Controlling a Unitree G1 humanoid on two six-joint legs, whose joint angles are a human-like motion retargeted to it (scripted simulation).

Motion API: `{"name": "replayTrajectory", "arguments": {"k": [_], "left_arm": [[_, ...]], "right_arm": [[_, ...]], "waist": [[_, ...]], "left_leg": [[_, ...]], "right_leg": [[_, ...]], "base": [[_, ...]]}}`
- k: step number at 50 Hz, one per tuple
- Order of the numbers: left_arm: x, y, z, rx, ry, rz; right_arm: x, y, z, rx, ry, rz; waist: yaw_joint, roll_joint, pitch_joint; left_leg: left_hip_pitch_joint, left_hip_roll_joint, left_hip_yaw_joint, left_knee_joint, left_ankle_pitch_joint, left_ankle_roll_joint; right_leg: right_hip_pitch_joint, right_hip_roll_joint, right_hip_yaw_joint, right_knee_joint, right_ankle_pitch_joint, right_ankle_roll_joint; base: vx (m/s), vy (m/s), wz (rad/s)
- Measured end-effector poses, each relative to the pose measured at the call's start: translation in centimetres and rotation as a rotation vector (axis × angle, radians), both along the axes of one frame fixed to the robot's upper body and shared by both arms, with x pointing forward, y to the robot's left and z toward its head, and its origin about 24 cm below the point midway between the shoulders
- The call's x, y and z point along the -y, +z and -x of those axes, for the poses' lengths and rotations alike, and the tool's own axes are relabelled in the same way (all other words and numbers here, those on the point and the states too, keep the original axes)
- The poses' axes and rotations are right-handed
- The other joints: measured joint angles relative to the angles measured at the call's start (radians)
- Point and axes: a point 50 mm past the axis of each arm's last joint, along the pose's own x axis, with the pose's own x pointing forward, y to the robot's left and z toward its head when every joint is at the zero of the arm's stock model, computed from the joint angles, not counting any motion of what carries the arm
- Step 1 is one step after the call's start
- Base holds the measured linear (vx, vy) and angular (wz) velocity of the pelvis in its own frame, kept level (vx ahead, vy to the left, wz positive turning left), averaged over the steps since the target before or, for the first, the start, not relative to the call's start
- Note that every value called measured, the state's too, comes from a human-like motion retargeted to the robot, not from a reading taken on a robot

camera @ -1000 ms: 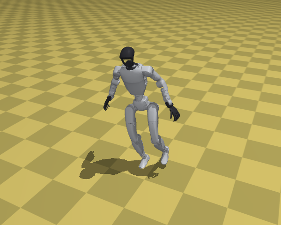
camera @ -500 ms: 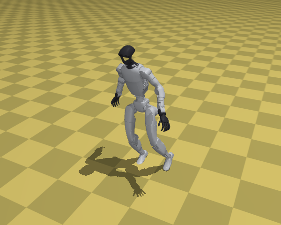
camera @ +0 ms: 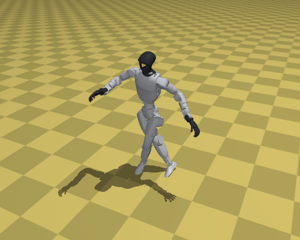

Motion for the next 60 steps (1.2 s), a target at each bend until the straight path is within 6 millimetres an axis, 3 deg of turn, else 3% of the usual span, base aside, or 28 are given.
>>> {"name": "replayTrajectory", "arguments": {"k": [2,4,5,7,8,10,13,15,17,19,21,23,25,28,30,32,35,37,40,43,46,48,50,52,55,57,58,60], "left_arm": [[-0.6,0.3,3.4,-0.013,0.133,-0.009],[-0.7,-0.1,5.5,-0.093,0.192,-0.020],[-0.7,-0.6,5.8,-0.134,0.212,-0.017],[-0.5,-2.0,4.3,-0.197,0.209,-0.010],[-0.3,-2.7,3.0,-0.215,0.210,0.002],[0.5,-4.3,-0.3,-0.268,0.134,0.012],[3.6,-5.8,-8.6,-0.399,-0.145,-0.043],[6.7,-5.3,-14.7,-0.450,-0.376,-0.168],[11.1,-3.5,-21.2,-0.378,-0.584,-0.271],[15.4,-1.1,-25.8,-0.224,-0.714,-0.276],[20.4,1.6,-29.5,-0.006,-0.807,-0.190],[24.8,3.6,-31.1,0.199,-0.876,-0.059],[27.8,4.6,-31.3,0.353,-0.927,0.057],[28.7,5.0,-30.4,0.421,-1.021,0.083],[27.7,4.5,-29.5,0.374,-1.068,-0.010],[25.4,3.7,-28.4,0.282,-1.065,-0.174],[21.7,2.2,-26.6,0.155,-0.996,-0.312],[19.0,0.8,-24.8,0.059,-0.955,-0.316],[15.1,-0.1,-22.8,0.000,-0.823,-0.248],[11.1,-1.8,-19.4,-0.096,-0.659,-0.183],[6.9,-3.6,-14.4,-0.239,-0.486,-0.154],[4.0,-4.2,-9.8,-0.344,-0.363,-0.145],[1.4,-3.6,-6.1,-0.395,-0.223,-0.151],[-0.9,-2.7,-1.5,-0.410,-0.048,-0.144],[-2.5,-1.6,6.0,-0.406,0.223,-0.129],[-2.0,-1.7,11.0,-0.410,0.387,-0.094],[-1.4,-2.0,13.6,-0.456,0.444,-0.058],[0.6,-3.1,17.3,-0.498,0.553,0.031]], "right_arm": [[-2.0,-1.4,-0.1,-0.020,0.041,-0.051],[-3.3,-3.2,0.0,-0.082,0.088,-0.054],[-3.8,-4.3,0.0,-0.137,0.113,-0.039],[-3.7,-7.6,0.3,-0.285,0.121,-0.014],[-3.3,-10.0,0.7,-0.389,0.098,-0.004],[-2.1,-15.7,3.1,-0.569,-0.001,0.010],[0.3,-24.5,9.0,-0.927,-0.180,0.006],[1.3,-29.1,14.4,-1.182,-0.270,-0.001],[2.4,-31.6,19.8,-1.405,-0.302,-0.014],[2.8,-33.0,25.2,-1.577,-0.347,-0.048],[3.2,-33.4,30.1,-1.696,-0.416,-0.132],[3.6,-33.0,34.6,-1.754,-0.534,-0.242],[4.1,-32.4,38.0,-1.761,-0.683,-0.362],[4.8,-31.8,40.7,-1.722,-0.897,-0.498],[5.2,-31.3,41.8,-1.683,-0.989,-0.512],[5.9,-31.1,41.0,-1.611,-1.039,-0.463],[7.7,-31.0,35.9,-1.476,-0.996,-0.361],[8.5,-30.9,30.9,-1.353,-0.951,-0.310],[9.9,-28.4,20.6,-1.137,-0.782,-0.251],[11.7,-21.4,10.1,-0.883,-0.613,-0.107],[12.0,-10.5,1.3,-0.610,-0.499,0.126],[10.0,-2.7,-2.9,-0.409,-0.439,0.282],[6.8,3.7,-5.2,-0.235,-0.385,0.419],[1.7,8.5,-6.6,-0.041,-0.293,0.547],[-7.4,12.8,-6.3,0.240,-0.059,0.639],[-12.4,13.5,-4.5,0.381,0.149,0.576],[-14.0,12.9,-3.5,0.416,0.240,0.512],[-15.6,10.1,-2.7,0.352,0.367,0.449]], "waist": [[0.101,0.044,0.018],[0.161,0.083,0.048],[0.174,0.084,0.056],[0.128,0.020,0.026],[0.094,0.004,0.030],[0.002,0.046,0.062],[-0.127,0.110,0.148],[-0.221,0.135,0.193],[-0.316,0.157,0.223],[-0.413,0.175,0.222],[-0.489,0.194,0.221],[-0.543,0.214,0.210],[-0.575,0.226,0.177],[-0.573,0.206,0.104],[-0.577,0.170,0.061],[-0.584,0.147,0.052],[-0.596,0.164,0.070],[-0.575,0.156,0.090],[-0.518,0.139,0.073],[-0.384,0.168,0.117],[-0.239,0.184,0.152],[-0.142,0.187,0.165],[-0.018,0.112,0.149],[0.084,0.038,0.150],[0.181,-0.011,0.166],[0.222,0.036,0.158],[0.243,0.088,0.138],[0.240,0.185,0.067]], "left_leg": [[0.122,0.064,-0.085,-0.082,-0.194,0.018],[0.174,0.205,-0.035,0.064,-0.399,0.050],[0.163,0.266,-0.005,0.162,-0.478,0.075],[0.000,0.372,-0.008,0.433,-0.598,0.153],[-0.045,0.393,-0.042,0.496,-0.617,0.128],[-0.105,0.499,-0.155,0.695,-0.675,0.146],[-0.180,0.561,-0.356,0.791,-0.644,0.058],[-0.215,0.557,-0.473,0.775,-0.624,0.030],[-0.264,0.532,-0.584,0.728,-0.587,0.012],[-0.285,0.509,-0.680,0.644,-0.532,-0.014],[-0.266,0.486,-0.751,0.513,-0.462,-0.033],[-0.198,0.490,-0.791,0.348,-0.378,-0.036],[-0.096,0.515,-0.786,0.138,-0.246,-0.014],[0.055,0.588,-0.607,-0.135,0.052,-0.022],[0.048,0.633,-0.424,-0.086,0.162,-0.026],[-0.050,0.697,-0.312,0.131,0.072,0.004],[-0.207,0.668,-0.382,0.231,-0.052,0.016],[-0.267,0.629,-0.370,0.245,-0.075,-0.019],[-0.275,0.492,-0.171,-0.010,-0.001,0.042],[-0.247,0.388,-0.049,-0.111,-0.006,0.028],[-0.252,0.300,0.007,-0.015,-0.062,0.037],[-0.242,0.266,0.059,0.119,-0.113,0.037],[-0.229,0.147,0.137,0.080,-0.054,0.023],[-0.189,0.072,0.182,0.082,0.014,-0.003],[-0.086,0.024,0.079,0.097,0.085,-0.055],[0.012,0.067,-0.023,0.060,0.022,-0.055],[0.057,0.139,-0.047,0.092,-0.066,-0.055],[0.187,0.195,-0.108,-0.012,-0.228,0.011]], "right_leg": [[0.044,-0.035,-0.112,0.161,-0.119,-0.048],[-0.010,-0.107,-0.235,0.510,-0.217,-0.080],[-0.092,-0.160,-0.280,0.736,-0.263,-0.094],[-0.351,-0.300,-0.325,1.143,-0.329,-0.114],[-0.438,-0.379,-0.335,1.277,-0.359,-0.150],[-0.488,-0.515,-0.407,1.426,-0.405,-0.193],[-0.560,-0.555,-0.332,1.413,-0.424,-0.226],[-0.603,-0.527,-0.220,1.306,-0.425,-0.202],[-0.638,-0.534,-0.134,1.141,-0.426,-0.189],[-0.634,-0.554,-0.081,0.926,-0.409,-0.168],[-0.593,-0.578,-0.045,0.677,-0.367,-0.107],[-0.532,-0.587,-0.034,0.449,-0.316,-0.040],[-0.488,-0.591,-0.084,0.287,-0.231,0.000],[-0.439,-0.574,-0.228,0.197,-0.078,0.001],[-0.389,-0.571,-0.273,0.179,-0.090,-0.011],[-0.380,-0.541,-0.282,0.268,-0.188,-0.022],[-0.406,-0.436,-0.319,0.424,-0.261,-0.023],[-0.403,-0.362,-0.355,0.514,-0.286,-0.012],[-0.435,-0.270,-0.356,0.494,-0.289,-0.060],[-0.397,-0.141,-0.303,0.475,-0.271,-0.063],[-0.338,-0.041,-0.218,0.454,-0.244,-0.054],[-0.246,0.015,-0.145,0.377,-0.193,-0.070],[-0.231,0.016,-0.063,0.331,-0.110,-0.031],[-0.152,0.022,0.024,0.225,0.029,0.026],[0.014,0.064,0.049,0.076,0.187,0.033],[0.082,0.084,-0.071,0.080,0.208,0.033],[0.096,0.099,-0.185,0.149,0.199,0.033],[0.074,0.041,-0.363,0.364,0.108,0.026]], "base": [[0.54,-0.68,-3.11],[0.54,-0.60,-2.22],[0.43,-0.55,-0.95],[0.35,-0.55,0.28],[0.35,-0.56,1.39],[0.39,-0.59,2.29],[0.24,-0.66,2.68],[0.13,-0.71,2.75],[0.08,-0.74,2.68],[0.09,-0.79,2.45],[0.10,-0.84,2.04],[0.13,-0.92,1.23],[0.13,-1.04,0.28],[0.15,-1.17,-0.28],[0.17,-1.19,0.22],[0.10,-1.11,0.46],[-0.02,-1.02,0.43],[-0.03,-0.99,0.17],[-0.11,-0.96,-0.40],[0.05,-0.82,-1.59],[0.22,-0.76,-2.05],[0.39,-0.78,-2.23],[0.48,-0.84,-2.28],[0.63,-1.06,-2.01],[0.73,-1.29,-1.70],[0.61,-0.95,-2.32],[0.66,-0.56,-2.23],[0.81,-0.08,-1.45]]}}
